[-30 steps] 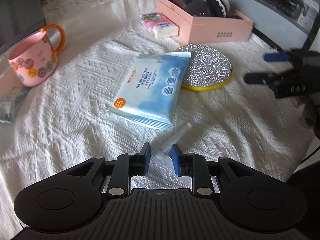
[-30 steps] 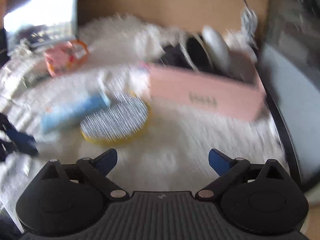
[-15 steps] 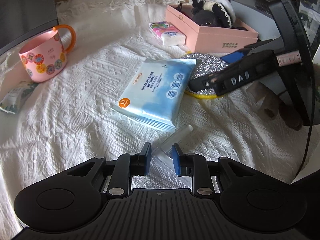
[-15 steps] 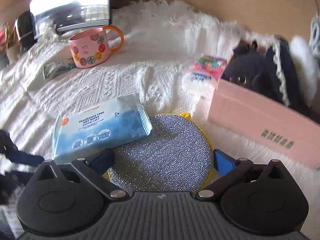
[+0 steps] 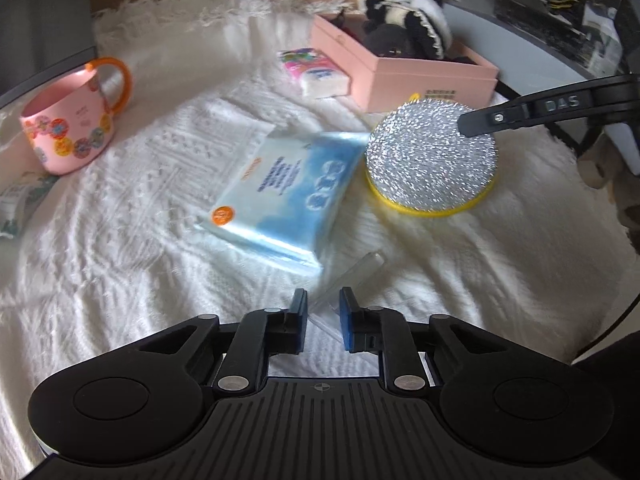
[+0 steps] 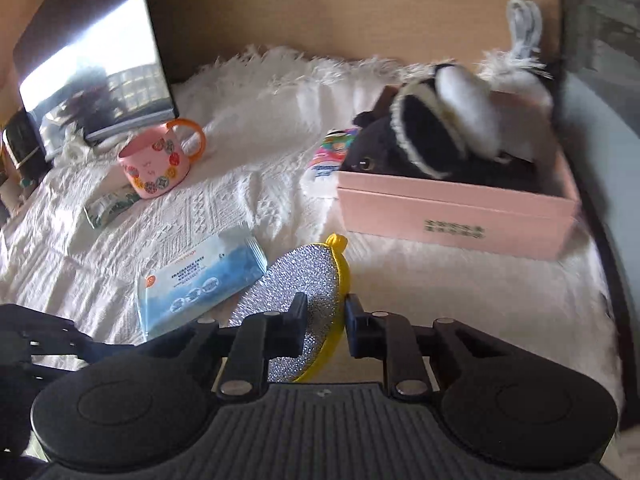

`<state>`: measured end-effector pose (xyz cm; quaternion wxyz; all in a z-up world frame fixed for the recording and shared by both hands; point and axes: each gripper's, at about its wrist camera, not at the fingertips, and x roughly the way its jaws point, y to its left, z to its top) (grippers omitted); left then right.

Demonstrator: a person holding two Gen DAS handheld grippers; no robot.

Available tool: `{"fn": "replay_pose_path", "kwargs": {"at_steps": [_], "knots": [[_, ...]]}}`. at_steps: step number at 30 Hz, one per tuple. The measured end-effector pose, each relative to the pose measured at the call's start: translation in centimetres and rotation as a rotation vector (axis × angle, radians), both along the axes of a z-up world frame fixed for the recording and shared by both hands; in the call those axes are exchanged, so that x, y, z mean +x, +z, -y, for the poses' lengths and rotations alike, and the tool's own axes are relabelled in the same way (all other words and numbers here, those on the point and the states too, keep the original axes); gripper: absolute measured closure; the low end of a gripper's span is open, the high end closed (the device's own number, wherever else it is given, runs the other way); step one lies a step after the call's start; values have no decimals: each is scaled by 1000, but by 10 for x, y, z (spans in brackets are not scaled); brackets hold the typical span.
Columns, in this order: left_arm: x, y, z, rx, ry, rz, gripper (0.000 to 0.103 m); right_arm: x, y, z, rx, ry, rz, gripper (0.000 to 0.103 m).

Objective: Organize soft objects
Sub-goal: 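Grasp the silver brush by its yellow rim with the right tool, then lift the brush with the right tool while the left tool carries the clear piece toward the box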

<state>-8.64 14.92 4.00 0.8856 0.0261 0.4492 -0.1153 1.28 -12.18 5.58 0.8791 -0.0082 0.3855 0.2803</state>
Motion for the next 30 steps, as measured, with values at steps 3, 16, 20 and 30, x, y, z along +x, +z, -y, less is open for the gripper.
{"fn": "replay_pose_path", "kwargs": {"at_steps": [3, 16, 20, 30], "knots": [[8, -1, 7, 18, -41, -4, 85, -7, 4, 10, 7, -20, -1, 86], [15, -6, 6, -26, -25, -15, 85, 21, -46, 44, 158, -127, -197, 49], [12, -5, 8, -35, -8, -9, 85, 34, -49, 32, 267, -104, -286, 48], [10, -4, 11, -36, 3, -2, 85, 20, -22, -3, 186, 13, -214, 79]]}}
